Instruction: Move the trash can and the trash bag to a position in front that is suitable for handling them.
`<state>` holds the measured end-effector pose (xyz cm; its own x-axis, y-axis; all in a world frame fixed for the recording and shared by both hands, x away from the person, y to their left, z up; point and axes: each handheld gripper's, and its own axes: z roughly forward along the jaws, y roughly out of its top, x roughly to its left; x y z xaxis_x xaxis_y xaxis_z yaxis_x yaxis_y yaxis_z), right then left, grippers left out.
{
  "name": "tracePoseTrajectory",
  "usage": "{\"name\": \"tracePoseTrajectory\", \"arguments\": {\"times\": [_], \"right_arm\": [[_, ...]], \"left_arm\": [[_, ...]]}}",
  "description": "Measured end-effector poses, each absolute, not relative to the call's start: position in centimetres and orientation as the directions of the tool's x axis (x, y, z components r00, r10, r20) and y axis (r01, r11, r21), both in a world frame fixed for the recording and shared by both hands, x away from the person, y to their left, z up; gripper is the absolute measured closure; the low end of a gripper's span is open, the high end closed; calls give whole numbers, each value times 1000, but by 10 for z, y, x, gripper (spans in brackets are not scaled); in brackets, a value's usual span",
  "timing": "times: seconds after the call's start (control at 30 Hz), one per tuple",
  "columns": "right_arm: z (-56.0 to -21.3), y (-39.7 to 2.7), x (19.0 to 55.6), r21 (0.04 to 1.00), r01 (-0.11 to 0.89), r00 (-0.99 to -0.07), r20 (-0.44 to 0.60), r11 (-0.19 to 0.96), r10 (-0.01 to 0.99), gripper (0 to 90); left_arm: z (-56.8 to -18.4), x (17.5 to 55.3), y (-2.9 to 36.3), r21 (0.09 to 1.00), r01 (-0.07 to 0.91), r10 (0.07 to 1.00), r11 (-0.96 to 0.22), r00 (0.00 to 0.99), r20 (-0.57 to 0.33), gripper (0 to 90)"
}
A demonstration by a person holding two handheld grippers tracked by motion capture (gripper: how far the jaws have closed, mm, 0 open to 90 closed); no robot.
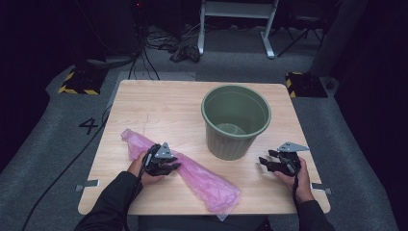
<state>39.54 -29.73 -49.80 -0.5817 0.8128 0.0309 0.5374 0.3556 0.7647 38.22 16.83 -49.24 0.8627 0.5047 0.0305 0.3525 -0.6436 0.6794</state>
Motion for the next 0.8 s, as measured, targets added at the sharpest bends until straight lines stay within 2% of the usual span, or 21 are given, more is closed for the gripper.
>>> {"name": "tracePoseTrajectory", "arguments": {"times": [0.1,0.27,0.53,0.8], "right_arm": [[-500,-303,396,763,554,-563,50,332,825,419],[-499,-304,396,766,543,-553,18,344,833,408],[-500,-308,400,760,560,-539,34,328,842,373],[-502,-302,402,752,550,-553,2,363,833,304]], "left_arm": [[-492,380,166,678,349,519,-647,853,57,803],[-492,378,169,688,357,554,-632,829,79,853],[-478,379,188,761,371,625,-532,778,58,870],[-473,378,196,787,358,637,-503,768,57,873]]}}
